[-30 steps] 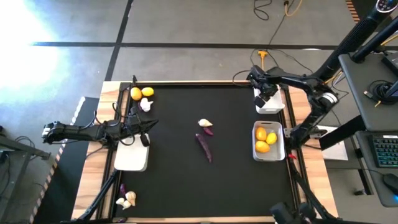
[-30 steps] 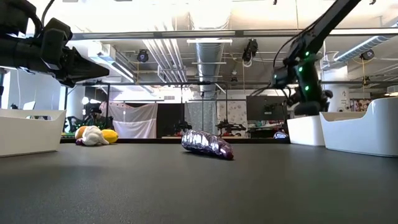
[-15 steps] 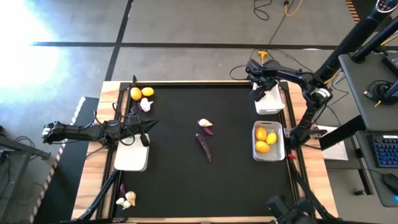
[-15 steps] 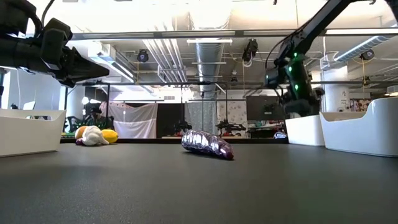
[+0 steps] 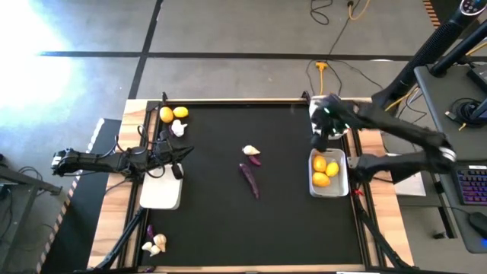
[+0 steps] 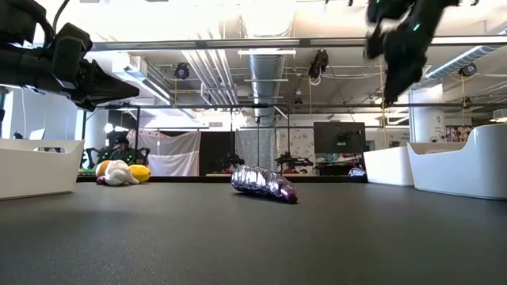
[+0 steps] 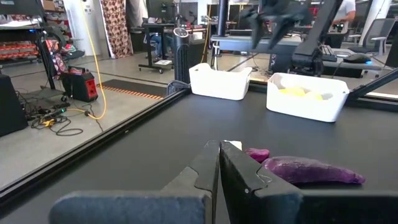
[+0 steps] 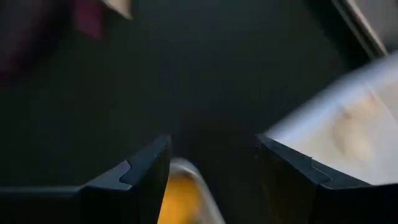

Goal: Sort produce into baskets
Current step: Put the garlic into the top white bin

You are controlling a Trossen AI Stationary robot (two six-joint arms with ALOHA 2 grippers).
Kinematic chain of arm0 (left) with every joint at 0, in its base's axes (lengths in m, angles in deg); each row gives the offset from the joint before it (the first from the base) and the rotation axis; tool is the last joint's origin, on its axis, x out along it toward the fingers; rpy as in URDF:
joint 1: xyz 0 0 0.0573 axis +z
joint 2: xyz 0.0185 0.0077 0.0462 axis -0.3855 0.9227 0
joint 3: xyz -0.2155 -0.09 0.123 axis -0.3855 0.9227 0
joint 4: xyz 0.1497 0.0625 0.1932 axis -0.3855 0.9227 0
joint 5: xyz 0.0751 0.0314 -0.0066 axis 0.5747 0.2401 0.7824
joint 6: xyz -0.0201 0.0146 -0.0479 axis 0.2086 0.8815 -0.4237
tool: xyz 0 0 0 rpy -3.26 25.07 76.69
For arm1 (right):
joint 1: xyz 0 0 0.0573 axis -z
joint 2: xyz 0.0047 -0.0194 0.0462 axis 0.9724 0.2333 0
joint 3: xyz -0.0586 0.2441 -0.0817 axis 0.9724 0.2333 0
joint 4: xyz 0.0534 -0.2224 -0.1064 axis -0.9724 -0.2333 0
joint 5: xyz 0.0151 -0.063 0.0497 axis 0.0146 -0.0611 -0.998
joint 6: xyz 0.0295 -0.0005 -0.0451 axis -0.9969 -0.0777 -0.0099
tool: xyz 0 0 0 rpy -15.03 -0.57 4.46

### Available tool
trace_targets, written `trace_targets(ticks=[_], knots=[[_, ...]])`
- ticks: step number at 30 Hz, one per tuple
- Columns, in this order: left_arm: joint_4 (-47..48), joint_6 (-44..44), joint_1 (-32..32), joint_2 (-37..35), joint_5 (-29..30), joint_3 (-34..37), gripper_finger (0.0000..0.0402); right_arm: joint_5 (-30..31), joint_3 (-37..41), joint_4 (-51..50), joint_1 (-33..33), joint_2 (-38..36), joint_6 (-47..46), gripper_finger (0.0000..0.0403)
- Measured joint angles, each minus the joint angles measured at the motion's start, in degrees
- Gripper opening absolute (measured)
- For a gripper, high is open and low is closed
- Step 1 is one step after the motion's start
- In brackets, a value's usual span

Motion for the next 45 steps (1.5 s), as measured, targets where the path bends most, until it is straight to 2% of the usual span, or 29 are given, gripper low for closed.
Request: trace_targets(ticks=[4, 8, 13, 19, 26, 33, 37, 41, 45], knots=[[0.0, 0.0, 0.0, 0.0, 0.0, 0.0, 0.0000, -3.5, 7.2, 11.3, -9.5, -11.0, -7.5, 0.0219], [0.0, 0.0, 0.0, 0.0, 0.0, 0.0, 0.0000, -3.5, 13.5, 24.2, -16.0, -14.2, -11.7, 0.0219], [0.0, 0.0, 0.0, 0.0, 0.0, 0.0, 0.0000, -4.0, 17.4, 38.3, -19.1, -8.9, -9.0, 0.0219], [0.0, 0.0, 0.0, 0.0, 0.0, 0.0, 0.0000, -3.8, 18.5, 58.9, -19.2, 2.5, -9.9, 0.0219], [0.0, 0.0, 0.0, 0.1, 0.0, 0.0, 0.0000, 1.1, 11.5, 60.2, -18.8, 18.0, -4.8, 0.0219], [0.0, 0.0, 0.0, 0.3, 0.0, 0.0, 0.0000, 1.4, 2.7, 54.8, -18.4, 33.9, -0.1, 0.0219], [0.0, 0.0, 0.0, 0.4, 0.0, 0.0, 0.0000, 1.8, -2.0, 54.6, -18.4, 40.6, 2.7, 0.0219], [0.0, 0.0, 0.0, 0.4, 0.0, 0.0, 0.0000, 5.5, -6.8, 54.4, -18.4, 45.9, 7.7, 0.0219], [0.0, 0.0, 0.0, 0.4, 0.0, 0.0, 0.0000, 5.4, -9.4, 51.1, -18.4, 50.8, 7.0, 0.0219]])
